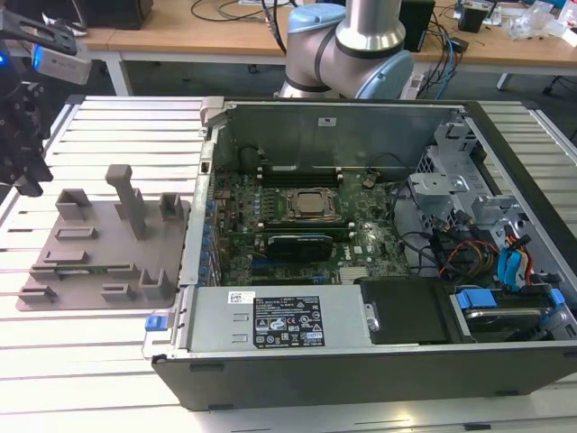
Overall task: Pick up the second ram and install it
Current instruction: 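Pick up the second ram and move it above second insertion slot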
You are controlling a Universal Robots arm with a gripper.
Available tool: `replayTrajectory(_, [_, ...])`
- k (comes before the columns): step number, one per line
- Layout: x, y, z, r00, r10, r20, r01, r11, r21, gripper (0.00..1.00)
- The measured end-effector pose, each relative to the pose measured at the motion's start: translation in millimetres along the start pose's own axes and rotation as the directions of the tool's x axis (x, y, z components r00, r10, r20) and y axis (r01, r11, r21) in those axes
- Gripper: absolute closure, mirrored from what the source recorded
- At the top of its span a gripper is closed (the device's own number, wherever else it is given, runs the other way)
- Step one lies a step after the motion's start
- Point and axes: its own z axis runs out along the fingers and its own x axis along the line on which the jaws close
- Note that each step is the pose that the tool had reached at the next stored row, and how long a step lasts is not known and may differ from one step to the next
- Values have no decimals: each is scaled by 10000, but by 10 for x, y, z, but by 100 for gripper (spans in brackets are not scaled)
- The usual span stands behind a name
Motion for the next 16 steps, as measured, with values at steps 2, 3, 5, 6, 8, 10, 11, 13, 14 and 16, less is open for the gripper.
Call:
replayTrajectory(2, [1, -3, 55, 10000, 0, 0, 0, 10000, -1, 70])
replayTrajectory(3, [2, -5, 92, 10000, 0, 1, 0, 10000, 1, 70])
replayTrajectory(5, [3, -7, 141, 10000, 0, 1, 0, 10000, 1, 70])
replayTrajectory(6, [3, -8, 158, 10000, 0, 0, 0, 10000, 0, 70])
replayTrajectory(8, [4, -9, 181, 10000, 0, 0, 0, 10000, 0, 70])
replayTrajectory(10, [4, -10, 201, 10000, -1, 0, 1, 10000, 0, 70])
replayTrajectory(11, [4, -11, 219, 10000, 0, 0, 0, 10000, 0, 70])
replayTrajectory(13, [5, -12, 248, 10000, -1, 0, 1, 10000, 0, 70])
replayTrajectory(14, [5, -14, 275, 10000, 0, 0, 0, 10000, 0, 70])
replayTrajectory(16, [6, -16, 318, 10000, 0, 0, 0, 10000, 0, 70])
